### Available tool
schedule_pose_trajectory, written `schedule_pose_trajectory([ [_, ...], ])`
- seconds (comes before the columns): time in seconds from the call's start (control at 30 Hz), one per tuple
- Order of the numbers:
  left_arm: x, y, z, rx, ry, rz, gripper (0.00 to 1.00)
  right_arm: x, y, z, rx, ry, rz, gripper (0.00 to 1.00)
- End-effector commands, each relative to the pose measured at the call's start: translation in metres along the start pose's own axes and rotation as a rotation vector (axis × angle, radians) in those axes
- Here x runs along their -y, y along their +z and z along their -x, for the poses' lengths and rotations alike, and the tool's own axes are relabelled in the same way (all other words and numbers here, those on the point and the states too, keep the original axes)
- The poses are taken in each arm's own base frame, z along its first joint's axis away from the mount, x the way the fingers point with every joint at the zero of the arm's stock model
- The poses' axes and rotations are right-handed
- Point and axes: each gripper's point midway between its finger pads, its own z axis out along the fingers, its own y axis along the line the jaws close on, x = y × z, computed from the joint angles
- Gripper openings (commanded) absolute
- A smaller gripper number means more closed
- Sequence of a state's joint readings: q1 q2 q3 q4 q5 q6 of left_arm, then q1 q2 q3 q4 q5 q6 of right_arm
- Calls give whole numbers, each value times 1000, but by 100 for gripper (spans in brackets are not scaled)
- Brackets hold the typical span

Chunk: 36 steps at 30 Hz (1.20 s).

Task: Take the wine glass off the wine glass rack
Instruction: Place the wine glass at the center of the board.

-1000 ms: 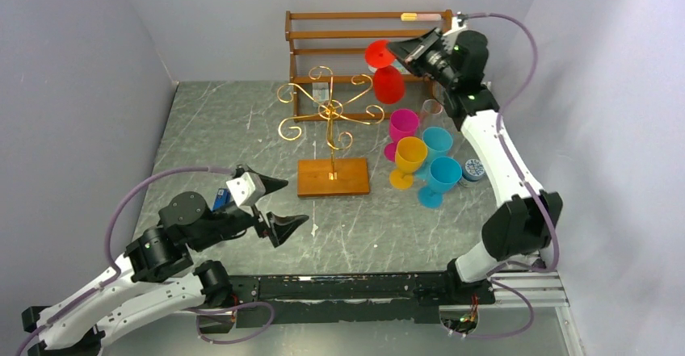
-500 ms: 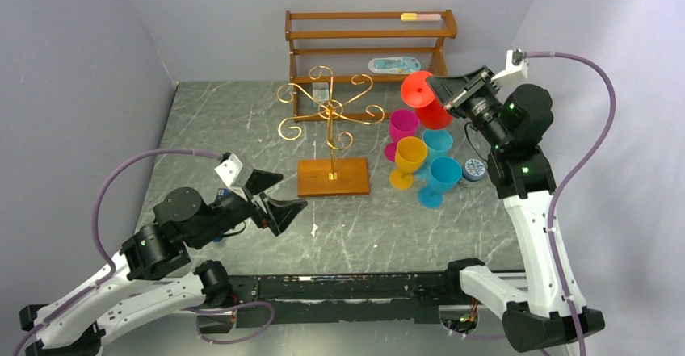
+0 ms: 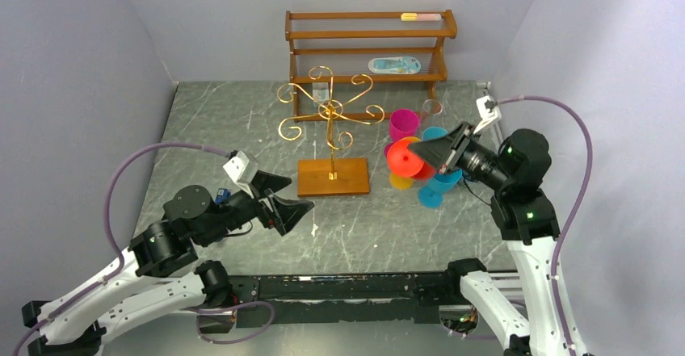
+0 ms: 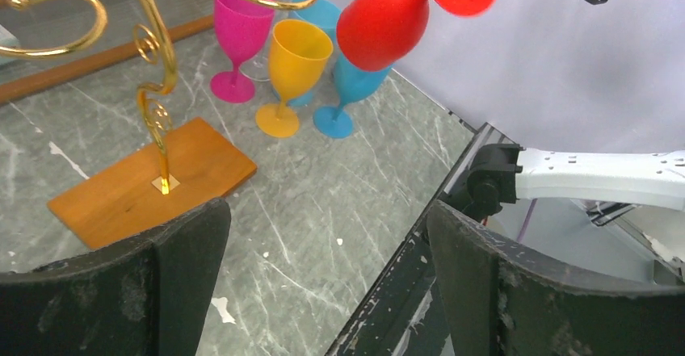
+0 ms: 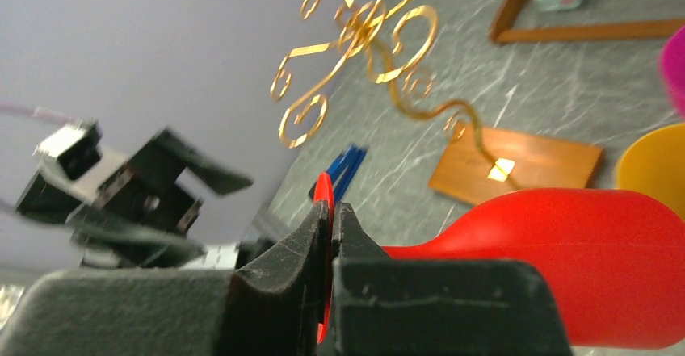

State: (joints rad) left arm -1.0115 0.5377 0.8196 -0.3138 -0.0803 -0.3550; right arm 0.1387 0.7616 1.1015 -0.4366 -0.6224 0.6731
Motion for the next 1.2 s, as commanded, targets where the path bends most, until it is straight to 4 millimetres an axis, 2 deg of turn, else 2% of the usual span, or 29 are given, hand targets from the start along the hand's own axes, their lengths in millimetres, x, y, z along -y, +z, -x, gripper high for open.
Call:
schedule_pose_trajectory([
  [0.0, 15, 12, -7, -16, -65, -74, 93, -24, -20, -49, -180, 21, 190, 0],
  [0.2, 33, 23, -10, -31, -110, -163, 88, -40, -32, -64, -210, 16, 316, 0],
  [0.33, 49, 30, -18, -62, -136, -256, 83, -30, -31, -75, -269, 12, 293, 0],
  [0.43, 59, 36, -29, -106, -141, -317, 72, -27, -31, -84, -302, 22, 316, 0],
  [0.47, 62, 39, -31, -118, -147, -333, 71, -26, -31, -86, -310, 24, 316, 0],
  [0.63, 83, 43, -34, -125, -184, -460, 78, -22, -29, -89, -321, 33, 310, 0],
  [0.8, 94, 50, -43, -180, -204, -524, 78, -18, -26, -92, -335, 46, 278, 0],
  [1.03, 93, 59, -46, -191, -204, -515, 77, -15, -4, -110, -377, 86, 229, 0],
  [1.17, 87, 60, -50, -177, -223, -488, 72, -44, 17, -132, -389, 114, 310, 0],
])
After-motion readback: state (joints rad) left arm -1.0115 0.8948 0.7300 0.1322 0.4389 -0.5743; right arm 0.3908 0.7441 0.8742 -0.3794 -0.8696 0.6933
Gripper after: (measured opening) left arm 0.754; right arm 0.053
